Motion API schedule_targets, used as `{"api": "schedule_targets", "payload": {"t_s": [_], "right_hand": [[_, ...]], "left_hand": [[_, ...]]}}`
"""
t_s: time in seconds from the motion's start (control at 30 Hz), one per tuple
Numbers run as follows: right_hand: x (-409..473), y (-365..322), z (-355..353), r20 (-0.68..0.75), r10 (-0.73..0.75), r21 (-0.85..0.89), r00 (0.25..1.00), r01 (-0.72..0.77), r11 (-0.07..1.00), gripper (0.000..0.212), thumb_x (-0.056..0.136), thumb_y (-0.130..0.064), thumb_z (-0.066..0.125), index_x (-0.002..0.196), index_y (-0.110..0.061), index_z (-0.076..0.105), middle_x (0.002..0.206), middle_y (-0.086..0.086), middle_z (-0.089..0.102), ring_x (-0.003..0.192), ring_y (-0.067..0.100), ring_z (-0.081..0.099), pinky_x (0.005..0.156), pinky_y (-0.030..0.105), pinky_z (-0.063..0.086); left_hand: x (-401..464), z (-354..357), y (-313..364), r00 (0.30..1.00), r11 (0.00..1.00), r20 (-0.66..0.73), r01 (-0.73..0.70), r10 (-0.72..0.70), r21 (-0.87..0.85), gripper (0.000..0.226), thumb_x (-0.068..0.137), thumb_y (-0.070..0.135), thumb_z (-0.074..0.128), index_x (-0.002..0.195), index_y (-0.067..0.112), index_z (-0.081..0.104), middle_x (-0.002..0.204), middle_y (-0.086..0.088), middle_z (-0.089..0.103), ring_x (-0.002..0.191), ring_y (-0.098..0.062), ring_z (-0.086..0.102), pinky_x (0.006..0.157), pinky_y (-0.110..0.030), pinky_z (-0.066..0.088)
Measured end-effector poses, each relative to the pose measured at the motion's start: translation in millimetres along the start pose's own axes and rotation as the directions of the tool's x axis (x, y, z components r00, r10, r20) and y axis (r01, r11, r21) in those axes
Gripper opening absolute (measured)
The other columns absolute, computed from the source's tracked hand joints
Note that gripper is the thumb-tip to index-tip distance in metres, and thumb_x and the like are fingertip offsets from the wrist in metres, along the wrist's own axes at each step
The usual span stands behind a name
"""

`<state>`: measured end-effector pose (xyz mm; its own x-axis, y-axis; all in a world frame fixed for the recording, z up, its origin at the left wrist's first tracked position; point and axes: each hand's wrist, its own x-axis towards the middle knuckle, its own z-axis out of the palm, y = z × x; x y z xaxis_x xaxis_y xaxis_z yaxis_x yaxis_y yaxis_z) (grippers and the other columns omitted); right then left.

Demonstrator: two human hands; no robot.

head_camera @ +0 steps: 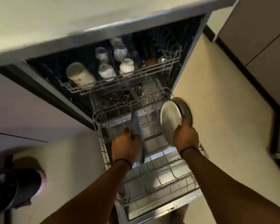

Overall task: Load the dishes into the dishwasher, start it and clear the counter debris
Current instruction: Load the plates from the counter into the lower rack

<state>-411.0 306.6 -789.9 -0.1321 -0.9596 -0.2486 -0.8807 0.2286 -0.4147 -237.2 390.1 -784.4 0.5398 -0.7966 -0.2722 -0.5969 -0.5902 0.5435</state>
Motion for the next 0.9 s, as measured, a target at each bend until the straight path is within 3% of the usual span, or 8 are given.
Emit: {"api": "schedule_targets", "payload": {"t_s": [0.1,0.17,0.27,0.4,0.53,0.7,0.8,0.9], "right_hand": [[43,2,40,-0.011,-0.036,0.07,0.999,0.037,0.997,0.042,0.098,-0.019,0.037,0.139,-0.025,0.034,0.115,0.021,0.061,0.099,0.039,0.06,0.082,0.038,0.046],[69,11,65,0.025,-0.118,0.019,0.993,0.118,0.993,0.042,0.1,-0.02,0.035,0.141,-0.018,0.032,0.112,0.023,0.062,0.1,0.041,0.06,0.085,0.043,0.046],[100,20,89,0.049,-0.213,-0.03,0.976,0.214,0.976,0.043,0.101,-0.026,0.034,0.143,-0.015,0.029,0.111,0.023,0.062,0.101,0.04,0.06,0.08,0.041,0.045],[130,41,130,0.121,-0.213,-0.078,0.97,0.223,0.972,0.038,0.1,-0.025,0.039,0.136,-0.013,0.035,0.106,0.023,0.064,0.098,0.042,0.062,0.08,0.048,0.049],[138,53,153,0.173,-0.191,-0.09,0.966,0.208,0.974,0.037,0.098,-0.018,0.046,0.132,-0.007,0.035,0.109,0.024,0.065,0.099,0.042,0.064,0.081,0.051,0.054],[143,62,154,0.078,-0.318,0.108,0.945,0.309,0.945,0.043,0.096,-0.009,0.043,0.139,-0.007,0.04,0.133,0.016,0.051,0.118,0.034,0.052,0.098,0.04,0.042],[138,62,145,0.101,-0.392,0.109,0.914,0.381,0.918,0.043,0.091,-0.004,0.044,0.134,-0.008,0.044,0.134,0.014,0.046,0.12,0.029,0.046,0.097,0.036,0.039],[122,62,135,-0.058,-0.426,0.14,0.903,0.43,0.892,0.03,0.093,-0.011,0.05,0.122,-0.008,0.054,0.12,0.013,0.058,0.108,0.028,0.056,0.088,0.039,0.05]], "left_hand": [[26,39,2,0.998,1.0,-0.069,0.003,-0.005,-0.031,0.017,0.089,0.033,0.052,0.079,0.022,0.044,0.062,0.005,0.05,0.055,-0.019,0.049,0.051,-0.027,0.037],[40,70,3,0.993,1.0,-0.119,0.016,-0.017,-0.011,0.02,0.089,0.033,0.055,0.078,0.022,0.043,0.062,0.006,0.048,0.056,-0.019,0.048,0.053,-0.027,0.038],[55,103,7,0.989,0.999,-0.145,0.031,-0.033,-0.019,0.02,0.09,0.034,0.054,0.078,0.022,0.044,0.061,0.009,0.048,0.054,-0.016,0.049,0.049,-0.025,0.037],[65,144,7,0.977,0.999,-0.209,0.034,-0.034,-0.002,0.024,0.086,0.029,0.058,0.073,0.019,0.041,0.059,0.002,0.049,0.054,-0.029,0.05,0.05,-0.029,0.034],[72,162,7,0.977,0.999,-0.21,0.033,-0.032,0.002,0.022,0.086,0.028,0.056,0.073,0.019,0.04,0.058,0.002,0.047,0.055,-0.029,0.048,0.052,-0.029,0.034],[72,171,12,0.975,0.999,-0.22,0.026,-0.016,0.041,0.021,0.087,0.026,0.057,0.076,0.018,0.04,0.058,0.006,0.043,0.055,-0.029,0.052,0.054,-0.028,0.034],[66,170,15,0.976,0.997,-0.217,0.028,-0.011,0.072,0.021,0.088,0.027,0.057,0.078,0.018,0.041,0.061,0.003,0.048,0.057,-0.031,0.055,0.053,-0.028,0.034],[60,167,17,0.98,0.995,-0.197,-0.003,0.023,0.101,0.02,0.09,0.025,0.056,0.079,0.019,0.04,0.057,0.009,0.041,0.047,-0.016,0.04,0.048,-0.022,0.02]]}}
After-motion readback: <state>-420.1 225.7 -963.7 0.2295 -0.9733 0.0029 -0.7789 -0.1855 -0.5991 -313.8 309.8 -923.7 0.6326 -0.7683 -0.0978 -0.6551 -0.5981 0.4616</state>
